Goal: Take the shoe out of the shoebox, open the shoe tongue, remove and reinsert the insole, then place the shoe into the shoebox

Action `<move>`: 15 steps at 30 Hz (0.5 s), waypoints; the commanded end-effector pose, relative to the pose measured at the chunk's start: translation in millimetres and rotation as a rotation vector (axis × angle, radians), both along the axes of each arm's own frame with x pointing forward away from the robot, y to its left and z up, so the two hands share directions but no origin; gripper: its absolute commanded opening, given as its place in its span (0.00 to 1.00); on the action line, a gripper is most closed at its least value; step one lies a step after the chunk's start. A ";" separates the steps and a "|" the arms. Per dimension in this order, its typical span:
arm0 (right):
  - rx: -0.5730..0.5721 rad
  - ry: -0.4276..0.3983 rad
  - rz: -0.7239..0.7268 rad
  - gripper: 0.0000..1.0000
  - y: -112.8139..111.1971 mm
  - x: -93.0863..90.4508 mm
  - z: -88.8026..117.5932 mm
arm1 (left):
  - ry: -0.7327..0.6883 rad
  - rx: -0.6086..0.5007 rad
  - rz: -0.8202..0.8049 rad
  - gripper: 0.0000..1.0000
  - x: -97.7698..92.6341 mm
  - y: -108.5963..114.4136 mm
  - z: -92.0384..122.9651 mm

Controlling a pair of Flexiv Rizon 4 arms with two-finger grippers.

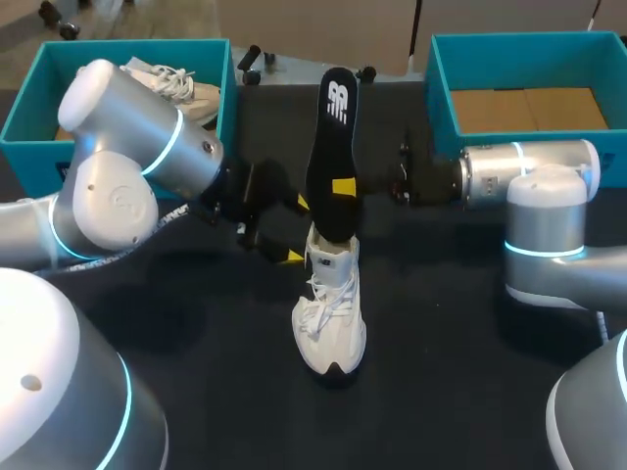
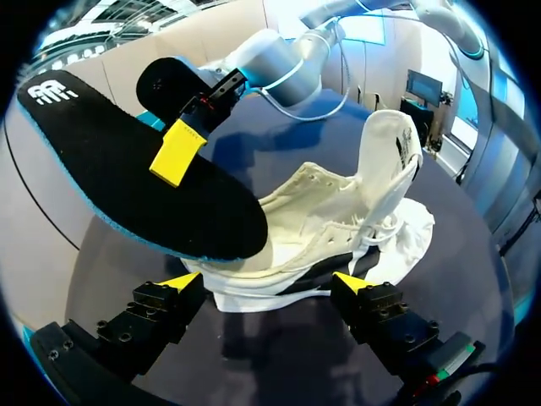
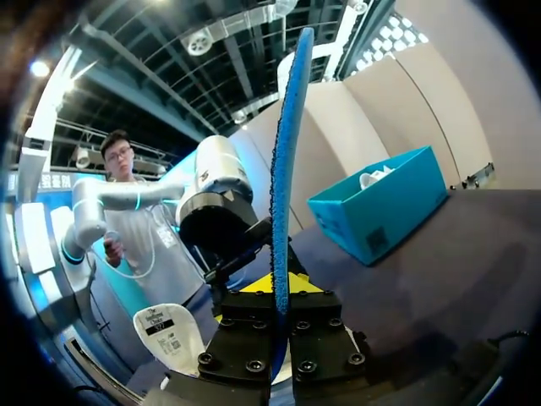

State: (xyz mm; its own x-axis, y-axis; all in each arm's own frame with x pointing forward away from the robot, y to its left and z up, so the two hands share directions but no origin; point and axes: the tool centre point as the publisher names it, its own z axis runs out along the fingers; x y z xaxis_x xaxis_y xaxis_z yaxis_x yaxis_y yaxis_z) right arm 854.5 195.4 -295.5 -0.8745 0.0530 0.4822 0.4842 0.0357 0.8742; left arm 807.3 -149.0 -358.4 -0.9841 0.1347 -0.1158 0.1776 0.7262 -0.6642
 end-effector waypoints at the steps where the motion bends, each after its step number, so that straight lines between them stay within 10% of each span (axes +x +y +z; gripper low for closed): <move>1: -0.001 0.000 -0.002 0.00 1.2 -3.6 -2.8 | 0.003 0.000 0.000 1.00 1.5 -5.1 -5.6; 15: 0.016 0.028 0.019 0.00 9.2 -7.7 -9.7 | 0.012 0.002 0.007 1.00 0.9 -0.4 -7.0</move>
